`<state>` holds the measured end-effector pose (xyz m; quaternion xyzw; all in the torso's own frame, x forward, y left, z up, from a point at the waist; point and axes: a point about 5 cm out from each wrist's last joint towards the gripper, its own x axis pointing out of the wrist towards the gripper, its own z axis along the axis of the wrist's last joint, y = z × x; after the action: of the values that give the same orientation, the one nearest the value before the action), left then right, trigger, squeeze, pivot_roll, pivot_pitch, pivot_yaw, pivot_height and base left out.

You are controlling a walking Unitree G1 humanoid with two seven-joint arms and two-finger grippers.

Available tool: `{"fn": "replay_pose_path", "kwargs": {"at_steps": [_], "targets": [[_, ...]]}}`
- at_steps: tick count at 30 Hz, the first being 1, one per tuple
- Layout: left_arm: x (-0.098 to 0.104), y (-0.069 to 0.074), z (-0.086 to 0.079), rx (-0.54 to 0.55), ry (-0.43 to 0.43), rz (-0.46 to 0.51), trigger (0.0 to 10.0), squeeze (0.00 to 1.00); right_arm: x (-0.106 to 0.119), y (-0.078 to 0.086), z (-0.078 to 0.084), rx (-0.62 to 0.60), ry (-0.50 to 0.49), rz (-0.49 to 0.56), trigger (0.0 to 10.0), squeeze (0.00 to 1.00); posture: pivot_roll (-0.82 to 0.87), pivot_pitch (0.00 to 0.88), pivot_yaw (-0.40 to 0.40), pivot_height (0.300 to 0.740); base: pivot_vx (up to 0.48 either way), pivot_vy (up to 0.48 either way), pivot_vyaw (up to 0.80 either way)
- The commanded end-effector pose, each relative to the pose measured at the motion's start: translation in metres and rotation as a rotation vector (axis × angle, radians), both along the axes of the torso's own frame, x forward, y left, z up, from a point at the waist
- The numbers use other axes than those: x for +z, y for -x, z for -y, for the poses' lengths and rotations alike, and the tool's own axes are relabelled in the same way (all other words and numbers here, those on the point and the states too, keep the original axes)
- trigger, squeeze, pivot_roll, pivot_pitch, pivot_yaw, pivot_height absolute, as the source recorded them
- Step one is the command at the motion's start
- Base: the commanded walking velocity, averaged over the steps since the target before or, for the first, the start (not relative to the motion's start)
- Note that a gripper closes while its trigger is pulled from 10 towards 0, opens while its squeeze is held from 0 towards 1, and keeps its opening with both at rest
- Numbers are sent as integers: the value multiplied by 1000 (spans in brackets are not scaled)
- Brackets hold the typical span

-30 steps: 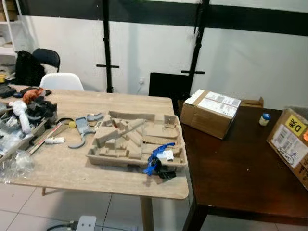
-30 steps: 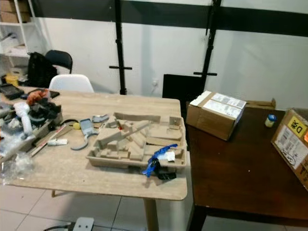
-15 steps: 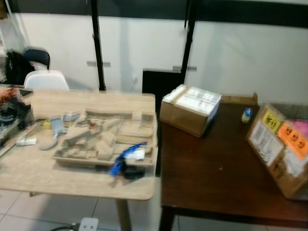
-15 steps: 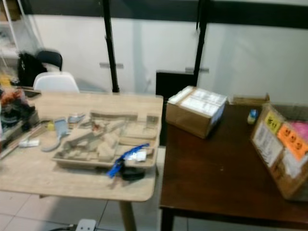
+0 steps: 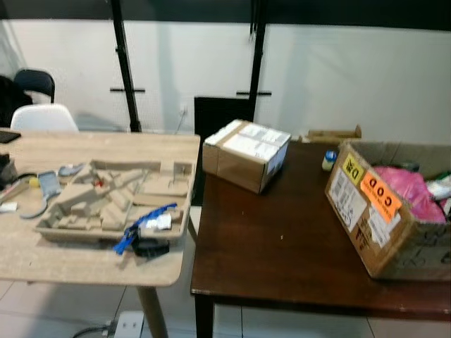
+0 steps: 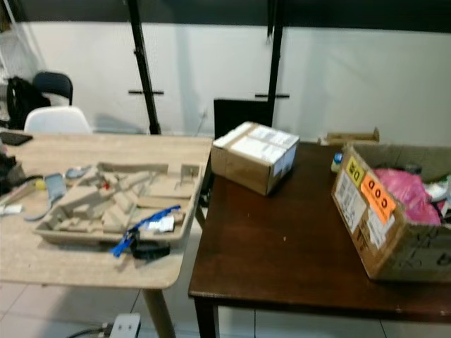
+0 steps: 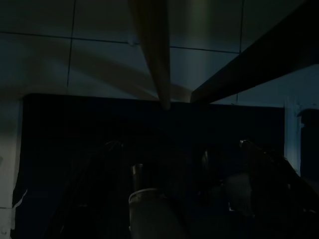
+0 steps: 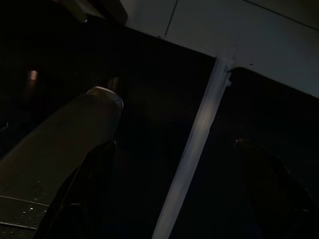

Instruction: Picking trash to rubbish bin

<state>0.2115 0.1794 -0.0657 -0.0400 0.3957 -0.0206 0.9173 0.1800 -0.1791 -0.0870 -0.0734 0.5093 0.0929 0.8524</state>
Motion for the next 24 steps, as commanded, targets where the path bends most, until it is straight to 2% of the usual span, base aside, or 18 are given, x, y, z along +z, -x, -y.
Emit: {"fn": "replay_pose_path", "kwargs": {"at_steps": [1, 11, 16, 24], "targets": [[-3, 6, -5, 9, -7, -31, 10000, 0, -3, 5, -4, 6, -9, -16, 10000, 0, 68, 12, -50, 740, 0, 480, 0], [-3, 6, -7, 18, -9, -32, 10000, 0, -3, 5, -5, 5, -9, -17, 10000, 0, 69, 11, -48, 740, 0, 480, 0], [-2, 4, -10, 29, -32, -14, 10000, 0, -3, 5, -5, 3, -8, -18, 10000, 0, 70, 8, -47, 740, 0, 0, 0], [-1, 2, -9, -16, -56, -19, 10000, 0, -4, 7, -5, 4, -8, -22, 10000, 0, 72, 4, -45, 740, 0, 0, 0]]}}
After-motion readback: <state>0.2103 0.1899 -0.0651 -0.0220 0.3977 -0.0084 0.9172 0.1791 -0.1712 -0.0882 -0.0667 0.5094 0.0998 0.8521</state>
